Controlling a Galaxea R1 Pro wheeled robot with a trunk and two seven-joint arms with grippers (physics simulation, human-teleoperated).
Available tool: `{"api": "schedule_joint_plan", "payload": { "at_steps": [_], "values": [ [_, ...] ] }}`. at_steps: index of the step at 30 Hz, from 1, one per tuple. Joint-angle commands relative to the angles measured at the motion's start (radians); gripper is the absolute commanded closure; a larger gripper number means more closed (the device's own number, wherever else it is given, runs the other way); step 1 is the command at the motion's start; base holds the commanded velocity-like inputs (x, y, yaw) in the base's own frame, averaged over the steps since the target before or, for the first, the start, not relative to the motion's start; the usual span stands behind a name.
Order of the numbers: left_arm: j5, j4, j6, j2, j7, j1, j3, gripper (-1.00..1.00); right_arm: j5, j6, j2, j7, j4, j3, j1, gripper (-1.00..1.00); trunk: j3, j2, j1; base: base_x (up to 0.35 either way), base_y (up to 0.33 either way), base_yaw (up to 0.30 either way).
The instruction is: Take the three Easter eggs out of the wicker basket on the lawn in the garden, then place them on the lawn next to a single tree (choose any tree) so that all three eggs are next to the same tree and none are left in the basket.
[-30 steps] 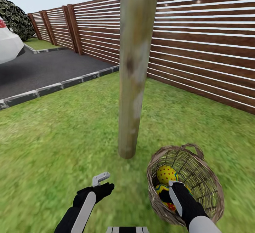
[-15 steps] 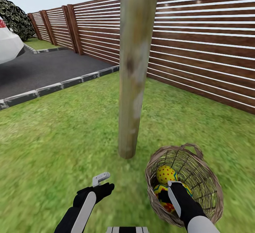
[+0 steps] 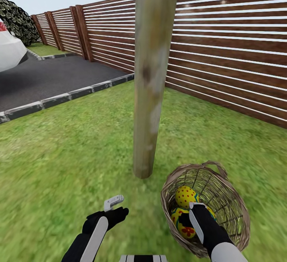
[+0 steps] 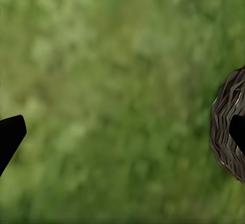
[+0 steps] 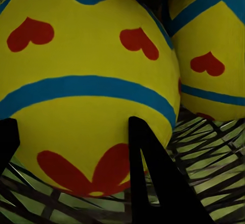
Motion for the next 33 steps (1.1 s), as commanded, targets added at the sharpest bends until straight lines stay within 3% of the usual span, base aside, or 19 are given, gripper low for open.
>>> {"api": "schedule_joint_plan", "payload": {
  "at_steps": [1,8,33],
  "values": [
    [0.011,-0.001,0.001,0.000,0.010,-0.001,-0.001,-1.00,-0.038,-0.001,0.002,0.000,0.011,-0.004,0.000,1.00,-0.001,0.000,0.000,0.000,0.000,0.000],
    [0.010,-0.001,0.001,0.000,0.009,-0.001,-0.001,-1.00,-0.038,0.000,0.001,-0.001,0.011,-0.004,0.001,1.00,-0.001,0.000,0.000,0.000,0.000,0.000],
    [0.005,0.049,-0.038,0.000,0.007,-0.001,-0.003,-1.00,-0.037,-0.001,0.000,-0.001,0.011,-0.004,0.000,1.00,0.096,0.006,-0.011,-0.031,0.000,0.000]
  ]
}}
